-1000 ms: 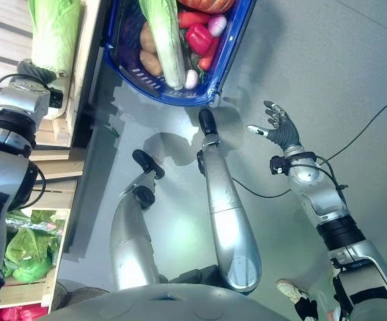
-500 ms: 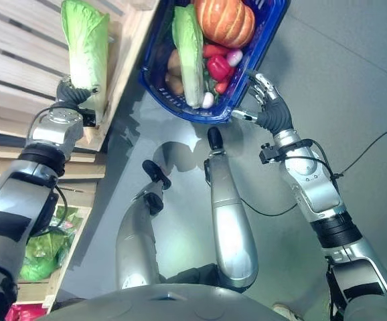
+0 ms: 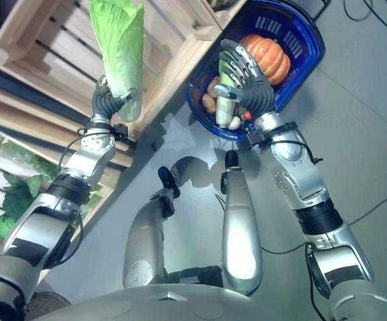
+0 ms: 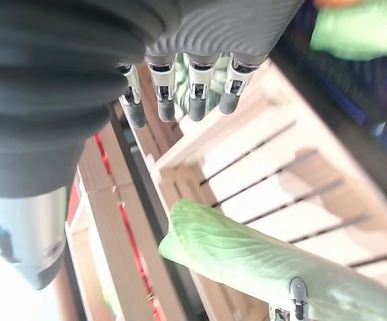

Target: Pick up fruits and vegetables into the basket

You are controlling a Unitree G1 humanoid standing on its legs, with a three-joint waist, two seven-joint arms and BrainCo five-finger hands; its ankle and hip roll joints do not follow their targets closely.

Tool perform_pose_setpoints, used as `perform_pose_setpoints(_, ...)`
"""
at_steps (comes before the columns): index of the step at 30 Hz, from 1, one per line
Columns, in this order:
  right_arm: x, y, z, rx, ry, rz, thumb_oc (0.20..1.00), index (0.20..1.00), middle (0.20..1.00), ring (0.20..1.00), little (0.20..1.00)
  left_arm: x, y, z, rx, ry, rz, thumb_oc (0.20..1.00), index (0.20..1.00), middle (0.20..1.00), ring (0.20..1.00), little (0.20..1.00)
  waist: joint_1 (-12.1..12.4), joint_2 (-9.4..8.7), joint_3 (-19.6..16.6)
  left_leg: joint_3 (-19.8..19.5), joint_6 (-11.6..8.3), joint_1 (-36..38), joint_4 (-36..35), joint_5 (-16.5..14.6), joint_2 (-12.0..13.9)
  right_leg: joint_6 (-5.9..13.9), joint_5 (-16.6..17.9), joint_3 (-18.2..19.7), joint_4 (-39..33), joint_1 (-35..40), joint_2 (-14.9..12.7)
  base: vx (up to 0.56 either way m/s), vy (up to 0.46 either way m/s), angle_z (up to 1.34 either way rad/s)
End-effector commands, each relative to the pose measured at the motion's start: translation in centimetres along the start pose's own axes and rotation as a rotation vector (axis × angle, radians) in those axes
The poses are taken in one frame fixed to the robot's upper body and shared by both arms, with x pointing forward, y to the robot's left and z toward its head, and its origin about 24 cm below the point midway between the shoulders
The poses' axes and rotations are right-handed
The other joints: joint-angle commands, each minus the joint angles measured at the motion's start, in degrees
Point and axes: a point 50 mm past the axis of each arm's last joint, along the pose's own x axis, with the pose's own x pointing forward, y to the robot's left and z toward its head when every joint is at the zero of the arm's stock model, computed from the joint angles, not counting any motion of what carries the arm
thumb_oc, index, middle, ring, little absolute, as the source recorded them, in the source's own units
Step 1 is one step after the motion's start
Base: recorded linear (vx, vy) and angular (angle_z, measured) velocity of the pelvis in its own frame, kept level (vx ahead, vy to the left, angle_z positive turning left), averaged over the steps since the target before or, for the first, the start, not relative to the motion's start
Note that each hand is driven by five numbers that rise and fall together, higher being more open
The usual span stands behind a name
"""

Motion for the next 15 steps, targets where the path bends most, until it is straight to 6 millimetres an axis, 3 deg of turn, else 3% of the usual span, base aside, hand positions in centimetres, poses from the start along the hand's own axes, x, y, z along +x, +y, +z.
perform_pose_setpoints(1, 1.3, 2.5, 2.5, 0.141, -0.141, 0.029, 1.000, 1.000, 1.000, 1.000, 1.000, 0.2, 1.3, 4.3, 0.041, -0.271, 0.054, 0.200, 0.200, 0.200, 0.200, 0.200, 0.7, -0.91, -0.5, 1.8, 2.46, 0.7, 7.4, -8.5, -0.5, 2.52, -1.5, -1.5, -4.6, 6.3, -0.1, -0.05, -0.166, 0.18)
perform_pose_setpoints(2, 1.5, 2.7, 2.5, 0.163, -0.140, 0.023, 1.000, 1.000, 1.000, 1.000, 1.000, 0.1, 1.2, 4.7, 0.055, -0.301, 0.055, 0.200, 0.200, 0.200, 0.200, 0.200, 1.1, -1.22, -0.5, 2.1, 3.11, 0.4, 6.8, -6.9, -0.4, 2.04, 0.4, -2.3, -5.7, 6.4, -0.2, -0.04, -0.171, 0.21)
perform_pose_setpoints(15, 3.2, 3.5, 0.8, 0.367, -0.144, -0.244, 1.000, 1.000, 1.000, 1.000, 1.000, -1.8, -2.0, 8.0, 0.179, -0.559, 0.066, 0.200, 0.200, 0.200, 0.200, 0.200, 5.0, -3.53, -0.9, -0.5, 3.98, 7.9, 6.2, -7.8, -0.7, 2.48, 1.4, -5.2, -8.8, 16.9, -0.3, 0.04, -0.080, 0.16)
